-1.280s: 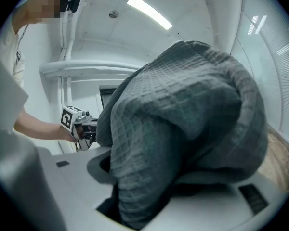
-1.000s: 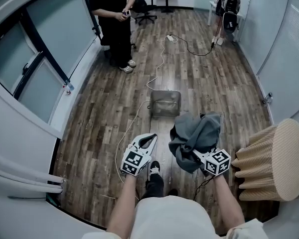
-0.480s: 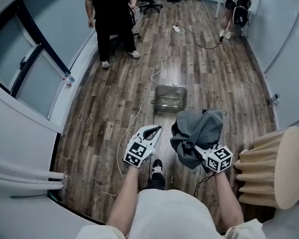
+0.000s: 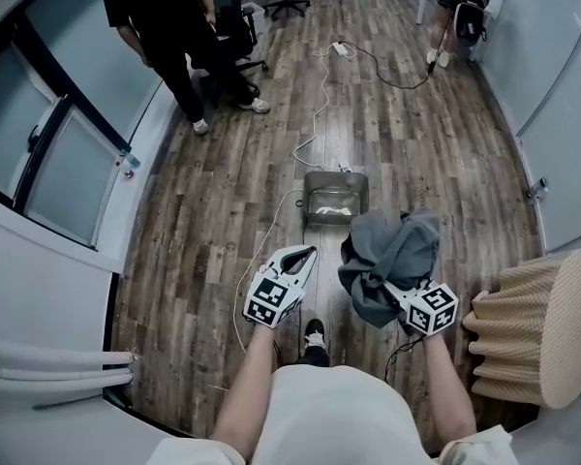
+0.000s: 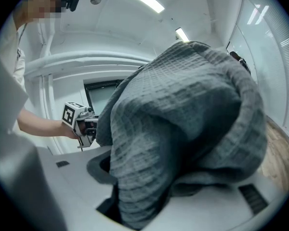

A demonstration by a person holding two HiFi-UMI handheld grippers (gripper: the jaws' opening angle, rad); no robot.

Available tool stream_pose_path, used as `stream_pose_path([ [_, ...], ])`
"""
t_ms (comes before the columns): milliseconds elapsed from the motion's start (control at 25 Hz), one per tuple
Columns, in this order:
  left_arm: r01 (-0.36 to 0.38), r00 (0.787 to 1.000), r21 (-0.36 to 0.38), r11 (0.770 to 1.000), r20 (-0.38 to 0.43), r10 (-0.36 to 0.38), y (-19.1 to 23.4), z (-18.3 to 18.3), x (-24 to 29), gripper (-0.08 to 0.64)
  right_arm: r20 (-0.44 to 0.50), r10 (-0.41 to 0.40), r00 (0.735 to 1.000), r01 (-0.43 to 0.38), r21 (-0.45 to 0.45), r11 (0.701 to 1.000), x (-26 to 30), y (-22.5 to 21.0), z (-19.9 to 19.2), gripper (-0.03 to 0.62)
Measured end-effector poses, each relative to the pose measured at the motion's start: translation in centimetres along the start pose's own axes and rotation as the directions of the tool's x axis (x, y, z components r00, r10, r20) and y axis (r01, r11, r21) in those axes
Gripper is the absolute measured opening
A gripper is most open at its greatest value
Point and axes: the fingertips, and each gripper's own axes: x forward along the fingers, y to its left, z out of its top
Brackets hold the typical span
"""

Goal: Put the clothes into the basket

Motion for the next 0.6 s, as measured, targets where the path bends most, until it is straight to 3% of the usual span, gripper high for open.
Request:
stream_pose_path([
  [280,0.042,0.999,-0.022,0.999,-0.009,-0.042,4.0,-0.7,2.5,0.012,0.016,0.039,0.999,-0.039,0.003,0.999,3.2,-0.9,0.4,0.253],
  [600,0.055,0.998,-0.048,0.997,0.016,-0.054,8.2,0.1,3.4,0.012,0.03,0.021,0.999,-0.021,0.002,1.0,6.1,-1.3,2.4,0.252],
])
